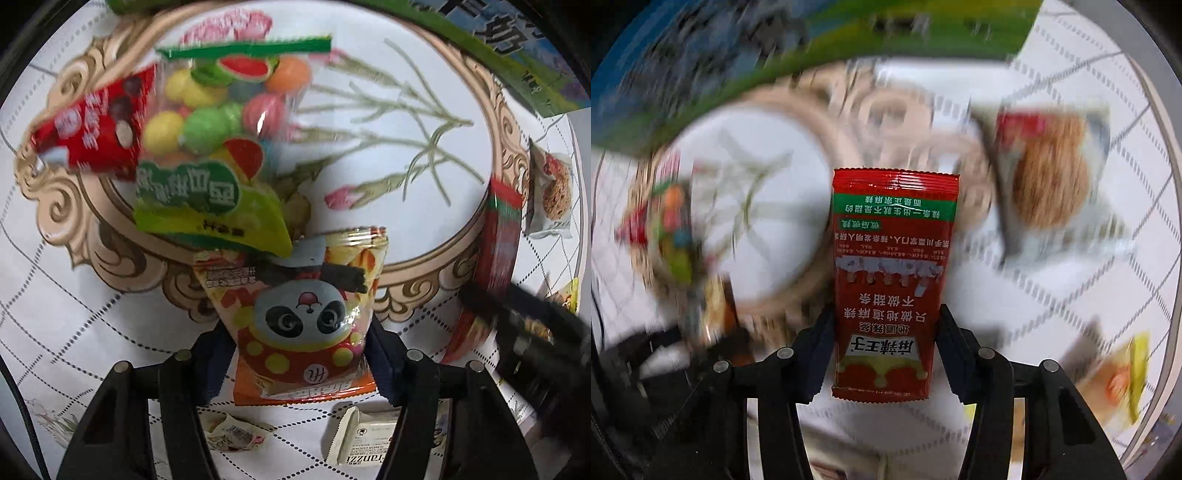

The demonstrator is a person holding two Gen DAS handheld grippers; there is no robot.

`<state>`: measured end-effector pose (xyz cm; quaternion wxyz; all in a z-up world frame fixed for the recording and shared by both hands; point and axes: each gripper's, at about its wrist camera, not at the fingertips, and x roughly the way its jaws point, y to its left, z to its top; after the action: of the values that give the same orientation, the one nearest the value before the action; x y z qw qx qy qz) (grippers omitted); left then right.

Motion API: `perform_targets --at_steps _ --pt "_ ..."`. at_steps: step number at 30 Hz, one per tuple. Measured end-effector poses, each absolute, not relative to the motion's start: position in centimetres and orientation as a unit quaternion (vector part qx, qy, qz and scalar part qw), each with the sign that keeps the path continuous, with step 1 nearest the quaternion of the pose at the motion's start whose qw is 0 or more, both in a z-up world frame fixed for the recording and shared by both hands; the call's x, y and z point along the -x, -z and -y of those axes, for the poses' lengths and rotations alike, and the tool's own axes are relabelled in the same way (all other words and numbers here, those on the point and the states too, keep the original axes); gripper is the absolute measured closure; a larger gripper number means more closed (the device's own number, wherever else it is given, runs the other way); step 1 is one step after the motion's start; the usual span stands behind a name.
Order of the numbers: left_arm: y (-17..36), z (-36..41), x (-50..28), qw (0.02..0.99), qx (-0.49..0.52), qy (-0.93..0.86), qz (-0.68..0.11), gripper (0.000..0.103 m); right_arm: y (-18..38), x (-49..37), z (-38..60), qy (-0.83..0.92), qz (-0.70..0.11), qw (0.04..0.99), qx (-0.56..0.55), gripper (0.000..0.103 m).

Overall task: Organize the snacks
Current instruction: 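Grasp the panda-print bag with the left tool while the right tool grasps the red packet, then carry both packets into the box and open both tools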

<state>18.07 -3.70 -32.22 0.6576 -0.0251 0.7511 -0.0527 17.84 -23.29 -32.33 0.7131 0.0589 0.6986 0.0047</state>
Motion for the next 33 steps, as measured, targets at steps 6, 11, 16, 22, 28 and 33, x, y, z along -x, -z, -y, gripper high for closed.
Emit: perform_targets --at_steps 6,11,16,22,28,33 --pt "32.8 4.3 -17.8 0.657 0.018 0.053 -0.751 0.040 33.3 -16.3 23.8 -0.008 -0.702 0.705 -0.097 0.041" --pt "32.1 3.8 -17.7 0.672 0.012 0.045 -0.739 0.050 33.3 -17.1 24.6 0.001 -0.702 0.703 -0.112 0.037" --pt "30.6 4.2 -16.9 0.686 -0.007 0.049 -0.726 0.058 33.0 -16.7 23.2 0.019 -0.690 0.721 -0.067 0.054" --pt "27.3 4.7 -15.4 0.700 0.001 0.071 -0.711 0.059 30.2 -16.8 22.5 -0.010 -0.676 0.732 -0.089 0.057" --pt "22.0 4.9 -15.3 0.725 0.018 0.095 -0.682 0.059 24.7 -16.6 23.4 -0.045 -0.643 0.757 -0.105 0.058" --pt "16.4 5.1 -16.9 0.754 0.040 0.117 -0.645 0.059 19.6 -17.9 23.6 -0.071 -0.614 0.778 -0.114 0.058"
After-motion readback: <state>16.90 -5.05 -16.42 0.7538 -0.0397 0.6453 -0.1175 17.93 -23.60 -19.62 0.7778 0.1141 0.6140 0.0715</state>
